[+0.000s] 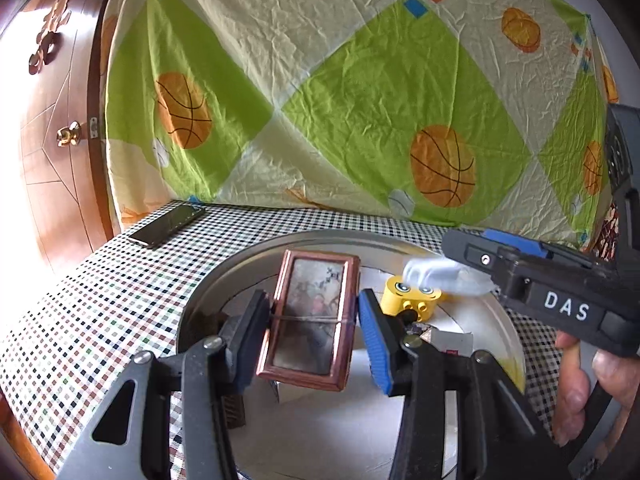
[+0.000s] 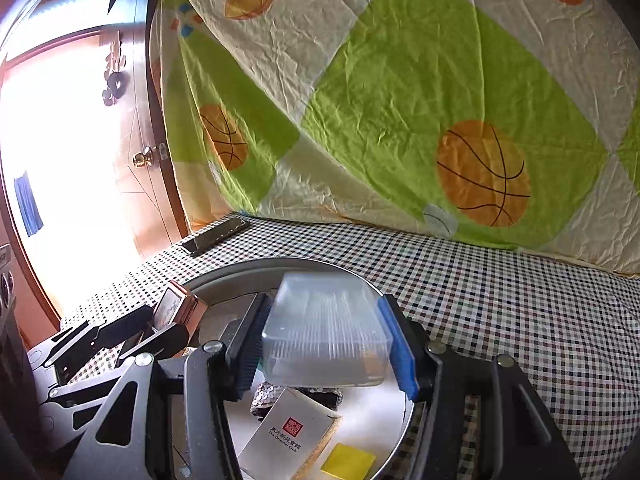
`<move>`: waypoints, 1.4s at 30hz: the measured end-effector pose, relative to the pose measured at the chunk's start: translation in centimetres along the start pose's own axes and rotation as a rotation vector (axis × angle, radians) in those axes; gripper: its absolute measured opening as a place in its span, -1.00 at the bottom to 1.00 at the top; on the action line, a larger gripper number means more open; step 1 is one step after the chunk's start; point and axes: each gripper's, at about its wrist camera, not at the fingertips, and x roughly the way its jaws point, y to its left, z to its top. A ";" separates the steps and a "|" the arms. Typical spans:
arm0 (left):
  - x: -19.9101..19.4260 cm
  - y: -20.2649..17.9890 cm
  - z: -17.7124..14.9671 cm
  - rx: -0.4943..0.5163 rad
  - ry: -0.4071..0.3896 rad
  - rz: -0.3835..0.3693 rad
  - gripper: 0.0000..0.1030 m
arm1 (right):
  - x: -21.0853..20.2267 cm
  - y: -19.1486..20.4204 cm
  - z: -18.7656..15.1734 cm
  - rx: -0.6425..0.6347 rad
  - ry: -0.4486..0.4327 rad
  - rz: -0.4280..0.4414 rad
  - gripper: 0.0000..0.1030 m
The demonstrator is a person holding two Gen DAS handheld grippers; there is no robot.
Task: Organize rigid objects
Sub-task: 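Lower the picture frame and clear container down into the tin, then open both grippers to release the frame and container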
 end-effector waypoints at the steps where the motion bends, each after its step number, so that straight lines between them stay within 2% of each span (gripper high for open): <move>1: 0.2 -0.1 0.0 0.010 0.012 0.001 -0.12 | 0.6 0.0 0.0 -0.001 0.017 -0.005 0.12; 4: 0.6 -0.2 -0.1 0.020 0.038 -0.012 -0.12 | 1.8 0.1 0.0 -0.009 0.053 -0.014 0.12; 8: 1.2 -0.4 -0.3 0.037 0.063 -0.010 -0.12 | 2.0 0.0 -0.5 -0.002 0.058 -0.014 0.12; 15: 2.2 -0.3 -0.8 0.020 0.104 -0.015 -0.09 | 1.2 0.4 -0.5 -0.026 0.032 -0.023 0.12; 19: 2.0 -0.4 -0.7 0.026 0.098 -0.007 -0.08 | 0.8 0.9 -0.5 -0.049 0.018 -0.023 0.12; 20: 2.0 -0.5 -0.6 0.031 0.097 -0.005 -0.04 | 0.7 1.1 -0.6 -0.054 0.014 -0.023 0.12; 22: 1.9 -0.6 -0.5 0.034 0.089 0.006 0.27 | 0.5 1.2 -0.6 -0.061 0.008 -0.026 0.12; 25: 1.5 -0.7 -0.5 0.044 0.073 0.018 0.44 | 0.4 1.3 -0.7 -0.067 0.001 -0.031 0.13; 29: 1.0 -0.8 -0.4 0.053 0.060 0.024 0.57 | 0.0 1.1 -0.8 -0.048 -0.017 -0.004 0.49; 33: 0.2 -0.6 -0.2 0.055 0.030 0.059 0.98 | -1.0 0.6 -0.7 -0.026 -0.043 -0.026 0.61; 36: -0.7 -0.3 0.1 0.048 0.016 0.054 0.99 | -1.8 0.3 -0.5 -0.011 -0.059 -0.055 0.75; 42: -1.8 0.7 0.5 0.011 0.016 0.084 0.99 | -3.4 0.1 -0.6 0.004 -0.071 -0.073 0.77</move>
